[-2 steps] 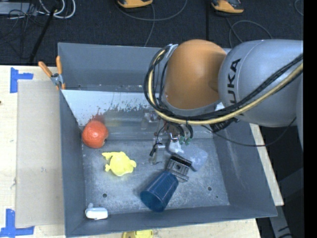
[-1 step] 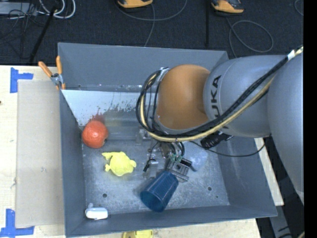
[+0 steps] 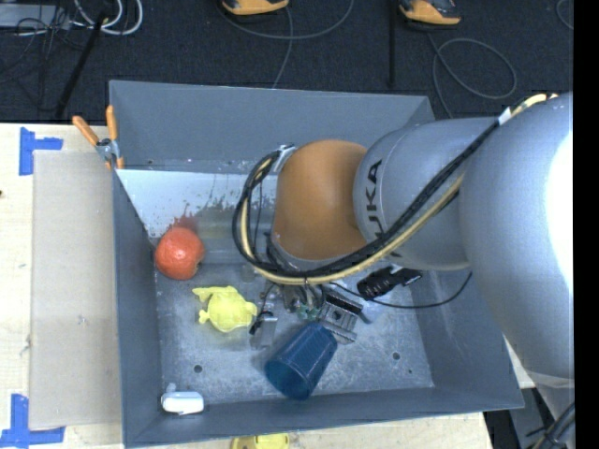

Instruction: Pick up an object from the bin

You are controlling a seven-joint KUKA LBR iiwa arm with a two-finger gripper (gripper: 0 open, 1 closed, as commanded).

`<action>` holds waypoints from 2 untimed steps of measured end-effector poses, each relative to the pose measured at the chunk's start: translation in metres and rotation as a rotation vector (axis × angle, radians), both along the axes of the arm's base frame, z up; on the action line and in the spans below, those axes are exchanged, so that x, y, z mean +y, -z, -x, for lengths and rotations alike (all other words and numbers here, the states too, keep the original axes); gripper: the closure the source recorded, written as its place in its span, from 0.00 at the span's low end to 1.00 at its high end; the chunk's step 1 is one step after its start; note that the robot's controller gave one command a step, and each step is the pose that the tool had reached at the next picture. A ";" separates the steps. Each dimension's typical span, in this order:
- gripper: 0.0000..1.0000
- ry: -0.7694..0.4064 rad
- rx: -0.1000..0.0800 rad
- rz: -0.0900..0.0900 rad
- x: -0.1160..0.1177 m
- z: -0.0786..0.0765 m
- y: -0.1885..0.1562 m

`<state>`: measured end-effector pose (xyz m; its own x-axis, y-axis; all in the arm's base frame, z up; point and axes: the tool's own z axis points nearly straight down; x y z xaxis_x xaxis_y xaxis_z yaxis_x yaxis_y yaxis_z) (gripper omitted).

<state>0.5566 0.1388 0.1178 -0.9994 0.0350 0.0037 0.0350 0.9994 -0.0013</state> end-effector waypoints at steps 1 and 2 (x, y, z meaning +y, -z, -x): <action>0.00 -0.074 -0.004 -0.001 0.025 -0.009 -0.003; 0.00 -0.140 -0.005 -0.001 0.038 -0.033 -0.009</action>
Offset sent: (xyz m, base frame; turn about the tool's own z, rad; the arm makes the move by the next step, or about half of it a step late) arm 0.0604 0.0490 0.0140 -0.2939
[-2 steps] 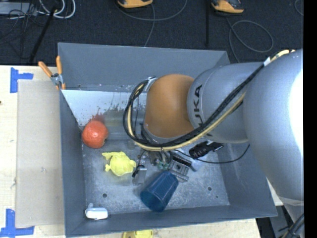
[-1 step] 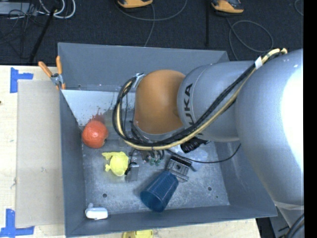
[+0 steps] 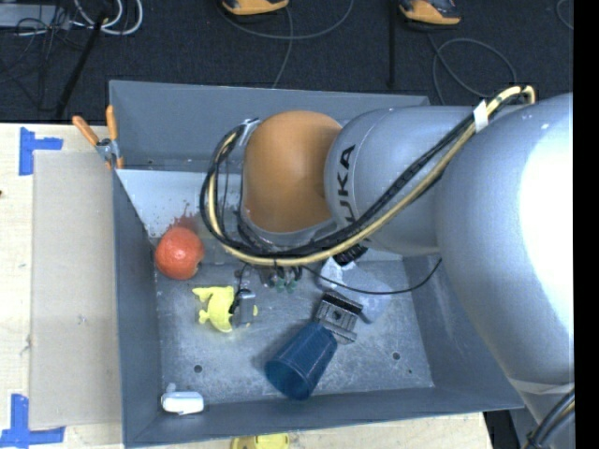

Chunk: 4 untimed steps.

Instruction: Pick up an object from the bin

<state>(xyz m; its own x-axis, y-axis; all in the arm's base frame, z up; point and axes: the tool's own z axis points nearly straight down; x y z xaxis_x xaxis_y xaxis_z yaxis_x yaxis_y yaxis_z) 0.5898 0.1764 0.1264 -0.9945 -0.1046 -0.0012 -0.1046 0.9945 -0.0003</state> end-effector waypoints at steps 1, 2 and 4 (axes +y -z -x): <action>0.00 -0.156 -0.003 -0.001 0.004 -0.018 -0.001; 0.00 -0.112 0.000 -0.001 -0.001 -0.005 0.021; 0.00 -0.279 0.001 -0.001 -0.007 -0.006 0.038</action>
Offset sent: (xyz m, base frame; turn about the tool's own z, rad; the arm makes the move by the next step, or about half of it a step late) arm 0.0008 -0.0024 -0.0269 -0.1038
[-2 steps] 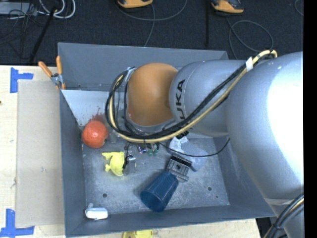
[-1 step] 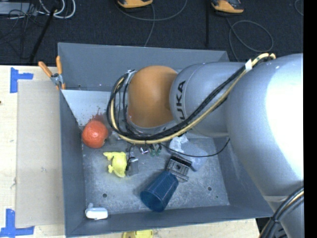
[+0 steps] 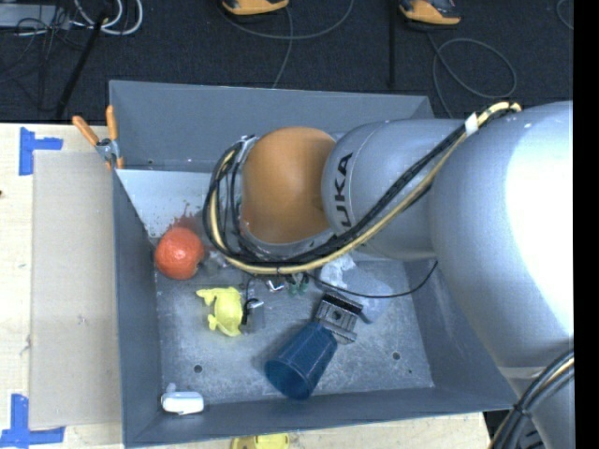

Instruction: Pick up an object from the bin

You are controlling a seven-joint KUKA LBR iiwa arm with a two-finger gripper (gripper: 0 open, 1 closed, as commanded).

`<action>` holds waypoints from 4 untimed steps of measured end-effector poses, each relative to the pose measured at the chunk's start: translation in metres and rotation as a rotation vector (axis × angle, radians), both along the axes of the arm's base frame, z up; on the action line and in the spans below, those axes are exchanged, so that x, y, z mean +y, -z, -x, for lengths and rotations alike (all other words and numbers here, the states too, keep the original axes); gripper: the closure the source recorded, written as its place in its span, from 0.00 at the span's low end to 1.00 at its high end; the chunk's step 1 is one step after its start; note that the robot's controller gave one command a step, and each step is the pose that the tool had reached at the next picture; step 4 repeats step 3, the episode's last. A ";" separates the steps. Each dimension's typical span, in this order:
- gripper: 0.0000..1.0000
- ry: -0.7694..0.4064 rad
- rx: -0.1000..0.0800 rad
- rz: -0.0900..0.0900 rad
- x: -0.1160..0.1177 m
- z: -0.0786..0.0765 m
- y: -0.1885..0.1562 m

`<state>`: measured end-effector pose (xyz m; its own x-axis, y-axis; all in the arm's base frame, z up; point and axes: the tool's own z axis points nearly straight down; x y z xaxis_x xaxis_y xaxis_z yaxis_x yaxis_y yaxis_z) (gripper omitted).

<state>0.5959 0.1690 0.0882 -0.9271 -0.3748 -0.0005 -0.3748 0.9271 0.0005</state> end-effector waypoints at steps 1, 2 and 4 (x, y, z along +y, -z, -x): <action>1.00 -0.260 -0.003 -0.001 0.004 -0.003 0.005; 1.00 -0.255 -0.002 -0.002 0.003 -0.003 0.005; 1.00 -0.253 -0.002 -0.002 0.003 -0.003 0.005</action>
Offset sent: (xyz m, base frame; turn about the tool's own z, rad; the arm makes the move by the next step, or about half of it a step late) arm 0.0000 0.0000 0.0000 0.0000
